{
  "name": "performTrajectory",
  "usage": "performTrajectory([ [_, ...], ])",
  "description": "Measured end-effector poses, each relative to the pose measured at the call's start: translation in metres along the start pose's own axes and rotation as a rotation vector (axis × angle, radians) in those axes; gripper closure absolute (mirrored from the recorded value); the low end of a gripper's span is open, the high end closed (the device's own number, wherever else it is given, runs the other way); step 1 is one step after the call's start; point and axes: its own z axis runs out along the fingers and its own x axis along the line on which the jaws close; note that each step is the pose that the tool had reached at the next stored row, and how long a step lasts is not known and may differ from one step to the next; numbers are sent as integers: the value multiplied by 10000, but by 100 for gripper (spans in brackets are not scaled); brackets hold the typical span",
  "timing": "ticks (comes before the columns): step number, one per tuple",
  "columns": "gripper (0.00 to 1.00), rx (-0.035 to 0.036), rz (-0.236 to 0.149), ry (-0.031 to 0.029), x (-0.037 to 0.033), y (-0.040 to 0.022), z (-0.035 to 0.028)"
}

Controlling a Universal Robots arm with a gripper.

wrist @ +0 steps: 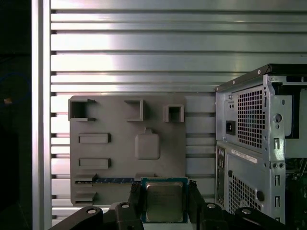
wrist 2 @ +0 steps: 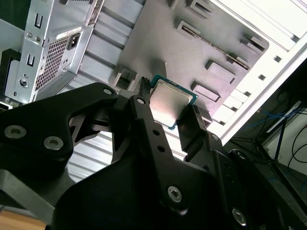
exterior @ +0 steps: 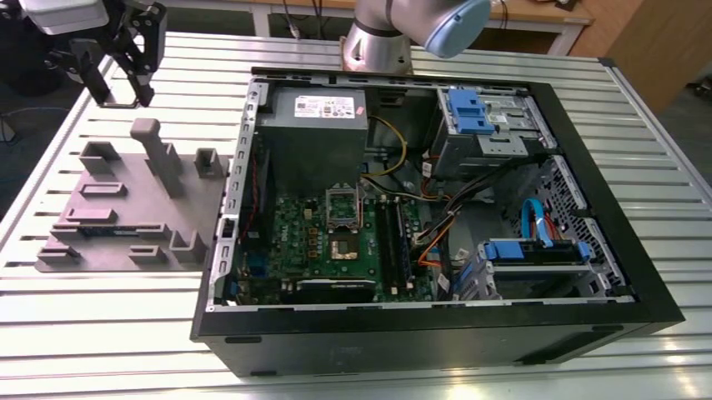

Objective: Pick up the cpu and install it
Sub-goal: 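Pick up the cpu and move it towards the insertion slot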

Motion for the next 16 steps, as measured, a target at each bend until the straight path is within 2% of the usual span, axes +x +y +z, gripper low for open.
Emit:
performTrajectory([
  [8, 53, 0, -1, 0, -6, 0, 0],
  [16, 53, 0, -1, 0, -88, 1, 1],
])
